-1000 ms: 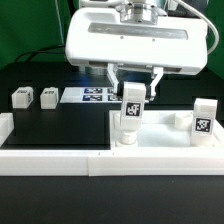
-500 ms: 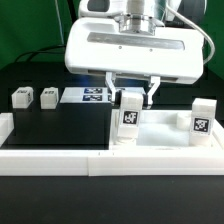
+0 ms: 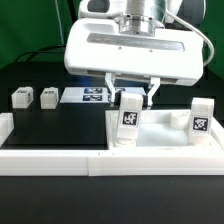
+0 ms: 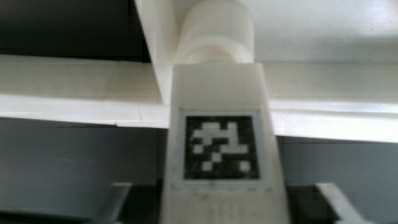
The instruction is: Assemble square table
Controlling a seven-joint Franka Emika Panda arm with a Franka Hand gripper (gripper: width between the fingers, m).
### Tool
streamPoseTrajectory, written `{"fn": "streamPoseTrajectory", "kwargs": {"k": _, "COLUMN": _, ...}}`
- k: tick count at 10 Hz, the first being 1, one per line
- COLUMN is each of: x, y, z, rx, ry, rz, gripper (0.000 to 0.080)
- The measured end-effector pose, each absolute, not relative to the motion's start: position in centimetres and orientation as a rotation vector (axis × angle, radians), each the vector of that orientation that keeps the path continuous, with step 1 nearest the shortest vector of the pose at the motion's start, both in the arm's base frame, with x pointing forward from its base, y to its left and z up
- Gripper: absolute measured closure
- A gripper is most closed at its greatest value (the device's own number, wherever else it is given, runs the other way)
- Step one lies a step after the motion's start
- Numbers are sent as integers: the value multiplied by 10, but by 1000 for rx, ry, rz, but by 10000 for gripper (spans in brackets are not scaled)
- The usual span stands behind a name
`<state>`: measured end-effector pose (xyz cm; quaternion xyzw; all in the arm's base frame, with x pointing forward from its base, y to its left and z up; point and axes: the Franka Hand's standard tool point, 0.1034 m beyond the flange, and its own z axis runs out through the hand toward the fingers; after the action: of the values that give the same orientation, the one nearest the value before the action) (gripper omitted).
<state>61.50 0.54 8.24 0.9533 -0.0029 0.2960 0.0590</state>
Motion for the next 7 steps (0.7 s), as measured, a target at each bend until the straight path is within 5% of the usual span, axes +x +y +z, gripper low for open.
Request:
{"fn": "streamPoseTrajectory", "kwargs": {"k": 2, "x": 615, "y": 5, "z": 82, "rx": 2887, "ry": -7, "rz": 896, "gripper": 183}}
{"fn": "streamPoseTrajectory", "kwargs": {"k": 7, "x": 615, "y": 5, "z": 82, "rx": 2886, "ry": -3, "rz": 895, "gripper": 151}}
